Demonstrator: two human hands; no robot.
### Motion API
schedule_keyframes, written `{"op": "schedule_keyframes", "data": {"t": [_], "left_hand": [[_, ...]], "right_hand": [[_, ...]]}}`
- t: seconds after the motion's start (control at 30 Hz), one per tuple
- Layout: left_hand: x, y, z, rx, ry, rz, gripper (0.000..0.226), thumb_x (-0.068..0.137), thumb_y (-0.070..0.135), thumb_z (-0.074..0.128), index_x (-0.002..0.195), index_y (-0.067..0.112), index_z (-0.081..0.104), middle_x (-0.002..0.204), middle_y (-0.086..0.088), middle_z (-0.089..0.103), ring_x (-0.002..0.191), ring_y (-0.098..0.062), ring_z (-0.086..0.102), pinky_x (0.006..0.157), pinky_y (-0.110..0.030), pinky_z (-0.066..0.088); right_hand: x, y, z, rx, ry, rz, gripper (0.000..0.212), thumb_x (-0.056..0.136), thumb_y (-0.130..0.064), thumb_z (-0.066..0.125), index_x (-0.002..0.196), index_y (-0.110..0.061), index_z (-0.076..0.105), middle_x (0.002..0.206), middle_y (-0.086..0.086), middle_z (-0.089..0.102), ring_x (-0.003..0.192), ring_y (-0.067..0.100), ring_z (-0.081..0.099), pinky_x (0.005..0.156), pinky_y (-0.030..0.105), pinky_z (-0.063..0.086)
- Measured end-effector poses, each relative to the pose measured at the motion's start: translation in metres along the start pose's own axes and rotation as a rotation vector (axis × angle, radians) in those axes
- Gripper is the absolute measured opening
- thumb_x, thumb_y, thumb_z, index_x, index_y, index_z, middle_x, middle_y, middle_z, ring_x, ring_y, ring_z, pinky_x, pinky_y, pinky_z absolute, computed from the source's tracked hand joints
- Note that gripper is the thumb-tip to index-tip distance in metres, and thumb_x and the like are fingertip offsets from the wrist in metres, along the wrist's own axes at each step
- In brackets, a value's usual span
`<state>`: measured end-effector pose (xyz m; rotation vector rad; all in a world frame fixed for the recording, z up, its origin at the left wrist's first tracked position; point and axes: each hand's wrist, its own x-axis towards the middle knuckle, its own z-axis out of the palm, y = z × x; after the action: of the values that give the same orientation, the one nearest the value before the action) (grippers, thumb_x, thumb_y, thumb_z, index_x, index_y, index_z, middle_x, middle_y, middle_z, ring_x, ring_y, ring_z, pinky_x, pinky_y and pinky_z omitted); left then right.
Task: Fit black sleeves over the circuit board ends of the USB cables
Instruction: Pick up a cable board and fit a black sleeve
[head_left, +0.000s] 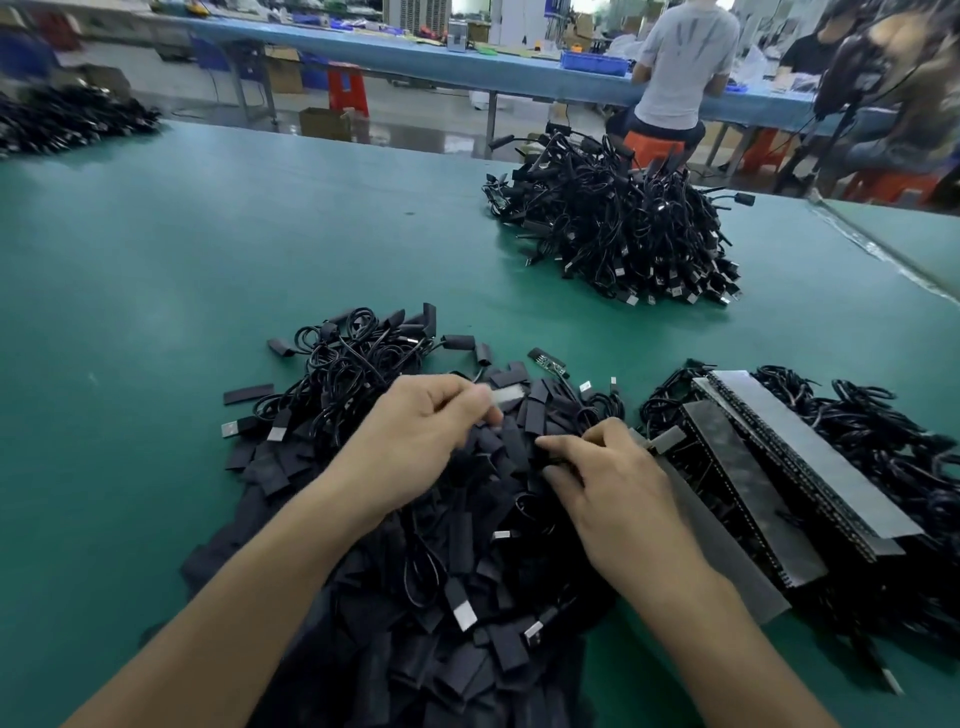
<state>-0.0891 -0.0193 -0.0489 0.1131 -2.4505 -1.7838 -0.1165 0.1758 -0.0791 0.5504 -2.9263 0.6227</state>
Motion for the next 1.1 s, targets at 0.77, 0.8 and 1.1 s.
{"op": "schedule_keyframes", "data": {"t": [0.77,0.8,1.1], "left_hand": [[-0.006,-0.025,0.025,0.005,0.093,0.010,0.019,0.099,0.024,0.058,0.086,0.021,0.072,0.064,0.006,0.068,0.037,-0.005,0.048,0.037,-0.015,0.037],[-0.006,-0.026,0.025,0.011,0.093,0.004,0.022,0.099,0.025,0.057,0.083,0.020,0.071,0.064,0.006,0.068,0.037,-0.006,0.048,0.037,-0.015,0.037],[-0.005,-0.027,0.027,-0.033,0.068,-0.005,0.029,0.102,0.027,0.051,0.080,0.019,0.069,0.063,0.008,0.066,0.038,-0.004,0.047,0.038,-0.014,0.035]], "right_hand": [[-0.002,0.011,0.009,0.621,0.346,-0.060,0.045,0.085,-0.006,0.073,0.119,-0.033,0.065,0.093,-0.017,0.064,0.085,0.000,0.062,0.076,0.011,0.047],[-0.001,0.011,0.009,0.616,0.361,-0.074,0.040,0.084,-0.004,0.075,0.112,-0.032,0.069,0.092,-0.014,0.064,0.086,0.002,0.062,0.076,0.011,0.047],[-0.003,0.012,0.011,0.934,0.491,-0.015,0.024,0.073,-0.023,0.078,0.094,-0.035,0.074,0.083,-0.006,0.073,0.076,0.014,0.071,0.070,0.027,0.058]]}}
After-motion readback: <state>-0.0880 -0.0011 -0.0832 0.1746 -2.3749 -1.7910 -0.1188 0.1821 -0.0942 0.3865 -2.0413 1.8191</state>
